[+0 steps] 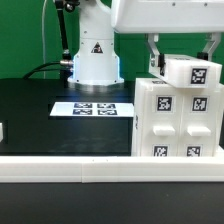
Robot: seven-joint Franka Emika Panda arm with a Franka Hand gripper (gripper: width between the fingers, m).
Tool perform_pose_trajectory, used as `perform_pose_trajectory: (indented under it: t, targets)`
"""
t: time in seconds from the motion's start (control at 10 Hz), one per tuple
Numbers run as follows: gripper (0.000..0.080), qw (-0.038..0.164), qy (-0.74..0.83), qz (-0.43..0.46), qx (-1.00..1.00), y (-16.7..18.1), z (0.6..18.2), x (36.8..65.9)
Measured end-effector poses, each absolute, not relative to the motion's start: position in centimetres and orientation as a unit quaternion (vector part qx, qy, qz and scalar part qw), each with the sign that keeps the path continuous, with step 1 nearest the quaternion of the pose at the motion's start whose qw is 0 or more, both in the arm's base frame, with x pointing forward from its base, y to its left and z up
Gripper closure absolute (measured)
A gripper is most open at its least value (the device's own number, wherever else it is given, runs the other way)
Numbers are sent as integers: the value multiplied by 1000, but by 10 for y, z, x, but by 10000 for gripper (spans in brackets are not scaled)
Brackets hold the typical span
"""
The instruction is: Assemble cabinet
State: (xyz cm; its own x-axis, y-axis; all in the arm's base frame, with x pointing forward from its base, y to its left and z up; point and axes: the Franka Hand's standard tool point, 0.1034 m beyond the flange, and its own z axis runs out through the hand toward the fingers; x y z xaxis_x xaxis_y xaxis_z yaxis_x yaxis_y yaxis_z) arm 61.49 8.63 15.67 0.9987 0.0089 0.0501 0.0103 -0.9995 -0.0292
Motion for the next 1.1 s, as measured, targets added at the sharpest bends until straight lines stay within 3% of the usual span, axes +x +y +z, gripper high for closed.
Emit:
perform_pose_trajectory:
  t: [0.7, 1.1]
  targets:
    - [242, 20, 214, -22, -976, 87, 157, 615]
    - [242, 36, 394, -36, -918, 88, 155, 617]
